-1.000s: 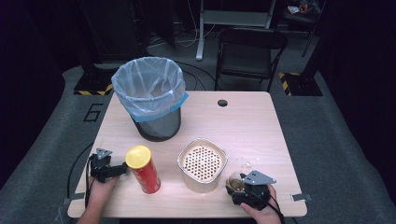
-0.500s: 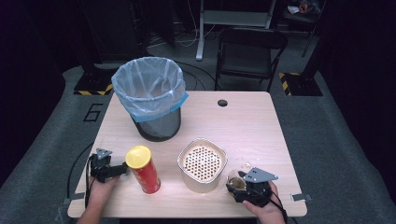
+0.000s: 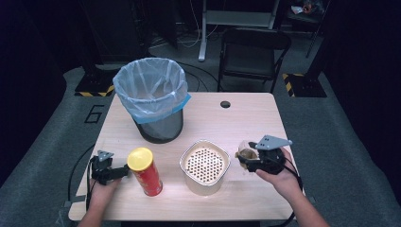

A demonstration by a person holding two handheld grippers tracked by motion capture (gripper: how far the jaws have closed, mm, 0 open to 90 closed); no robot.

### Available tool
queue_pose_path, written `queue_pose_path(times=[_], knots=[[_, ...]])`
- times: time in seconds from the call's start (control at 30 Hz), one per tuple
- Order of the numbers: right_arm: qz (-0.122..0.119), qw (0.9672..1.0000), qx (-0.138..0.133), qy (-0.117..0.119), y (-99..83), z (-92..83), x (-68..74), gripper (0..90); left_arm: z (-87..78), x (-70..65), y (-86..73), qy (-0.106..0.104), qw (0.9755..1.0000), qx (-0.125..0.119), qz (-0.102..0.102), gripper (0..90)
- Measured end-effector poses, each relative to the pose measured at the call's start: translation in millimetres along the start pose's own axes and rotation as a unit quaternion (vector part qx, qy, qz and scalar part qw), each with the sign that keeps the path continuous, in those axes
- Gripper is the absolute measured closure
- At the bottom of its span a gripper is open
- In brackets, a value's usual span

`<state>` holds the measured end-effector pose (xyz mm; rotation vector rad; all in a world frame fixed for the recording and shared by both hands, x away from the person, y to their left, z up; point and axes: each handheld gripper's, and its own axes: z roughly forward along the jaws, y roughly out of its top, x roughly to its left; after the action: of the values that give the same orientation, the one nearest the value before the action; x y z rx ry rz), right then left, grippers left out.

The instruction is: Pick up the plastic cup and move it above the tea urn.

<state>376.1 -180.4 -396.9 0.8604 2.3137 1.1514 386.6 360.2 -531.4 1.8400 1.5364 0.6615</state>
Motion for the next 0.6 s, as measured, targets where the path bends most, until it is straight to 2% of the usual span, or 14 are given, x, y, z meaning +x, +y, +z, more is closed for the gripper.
queue_pose_path(times=[0.13, 0.23, 0.43, 0.57, 0.6], knots=[[0.012, 0.9998, -0.015, 0.007, 8.8, 9.0, -16.2, 33.8, 0.0, 0.0, 0.0, 0.0, 1.0, 0.0, 0.0, 11.4], [0.008, 0.9995, -0.026, 0.017, 16.3, 21.3, -28.8, 33.8, 0.0, 0.0, 0.0, 0.0, 1.0, 0.0, 0.0, 11.4], [-0.01, 0.9993, -0.022, 0.027, 27.0, 38.0, -40.3, 34.0, 0.1, 0.0, 0.0, 0.0, 1.0, 0.0, 0.0, 11.4], [-0.035, 0.9986, -0.024, 0.032, 36.5, 47.9, -43.1, 34.0, 0.0, 0.0, 0.0, 0.0, 1.0, 0.0, 0.0, 11.4], [-0.034, 0.9986, -0.024, 0.032, 39.0, 49.8, -42.8, 33.9, 0.0, 0.2, 0.0, 0.0, 1.0, -0.002, 0.002, 11.4]])
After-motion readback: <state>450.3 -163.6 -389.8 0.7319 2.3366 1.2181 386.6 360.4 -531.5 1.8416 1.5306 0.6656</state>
